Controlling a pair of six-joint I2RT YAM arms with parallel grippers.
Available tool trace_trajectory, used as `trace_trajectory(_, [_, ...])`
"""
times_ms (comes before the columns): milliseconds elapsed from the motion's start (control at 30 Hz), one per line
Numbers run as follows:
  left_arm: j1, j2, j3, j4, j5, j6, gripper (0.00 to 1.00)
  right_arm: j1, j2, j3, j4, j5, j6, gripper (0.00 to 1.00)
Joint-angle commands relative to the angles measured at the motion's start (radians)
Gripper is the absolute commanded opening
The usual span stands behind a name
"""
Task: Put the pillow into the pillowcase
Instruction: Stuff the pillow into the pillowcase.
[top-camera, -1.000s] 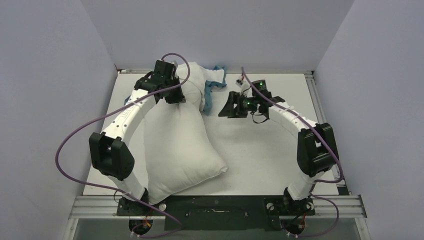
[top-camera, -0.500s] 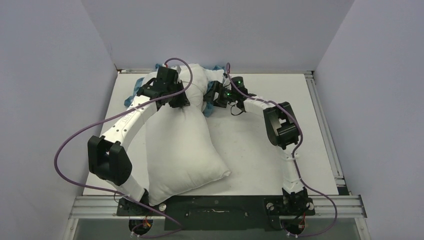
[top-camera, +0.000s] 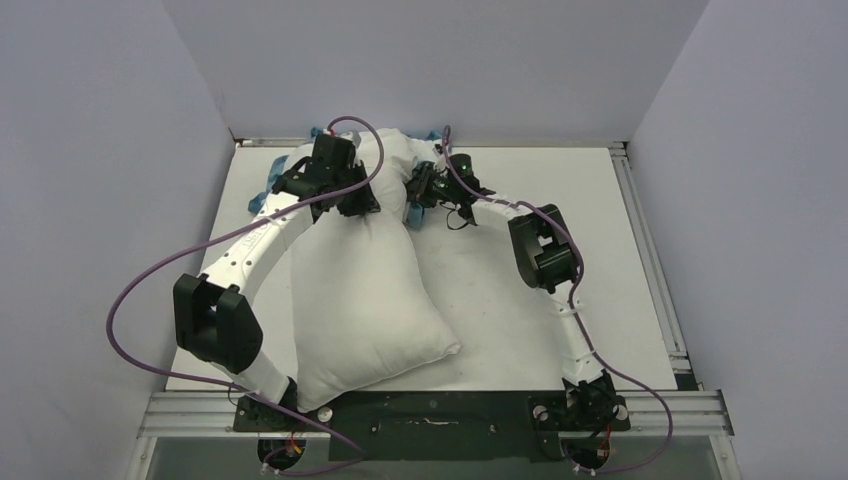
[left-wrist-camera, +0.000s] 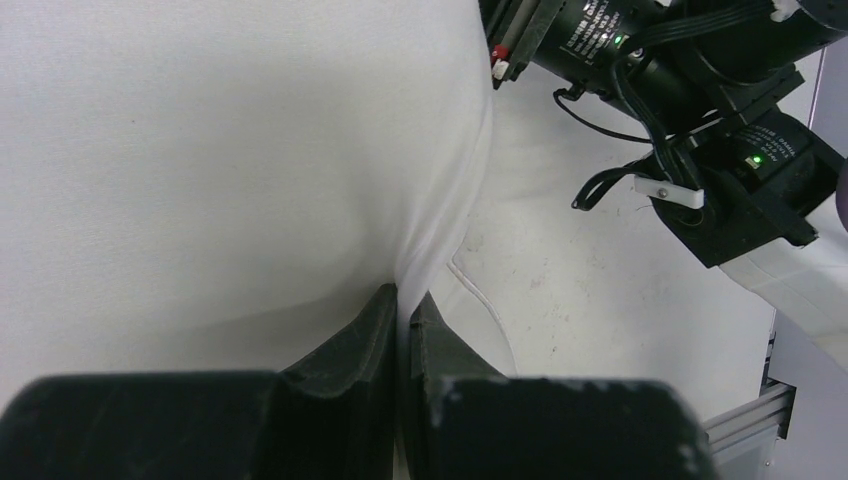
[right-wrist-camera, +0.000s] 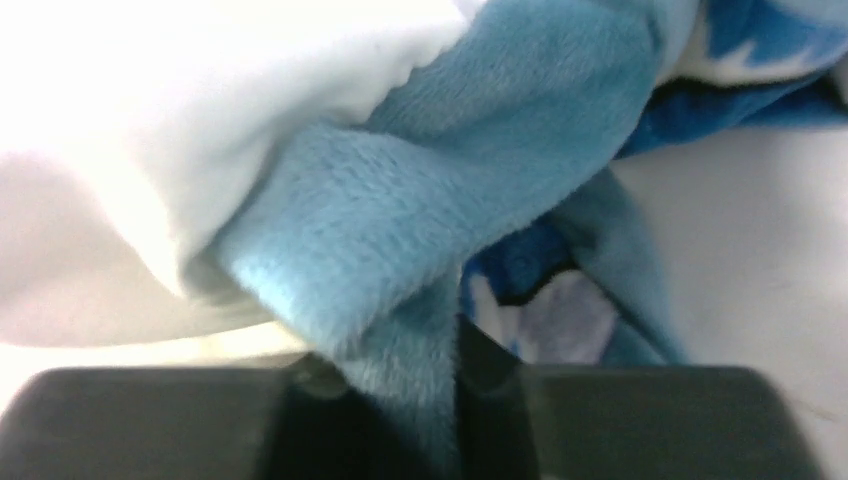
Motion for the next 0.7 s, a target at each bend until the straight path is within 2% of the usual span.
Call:
trace_trajectory(0, [-0.006, -0.036, 0.034, -0.020, 0.041, -0.003, 0.00, 0.036, -0.016, 0.025, 0.075, -0.015, 0.048, 0.05])
trace_trajectory(367, [-0.003, -0.095, 0.129, -0.002, 0.079, 0.062, 0.00, -0.024, -0.482, -0.341, 0.089, -0.174, 0.030, 0.05])
trace_trajectory(500, [0.002, -0.139, 0.096, 0.027, 0.130, 0.076, 0.00, -0.021, -0.581, -0.401, 0.109, -0.249, 0.056, 0.05])
trace_trajectory(667, [0.002, -0.151, 0.044, 0.039, 0.134, 0.063, 0.00, -0.014, -0.664, -0.417, 0.021, -0.324, 0.021, 0.05])
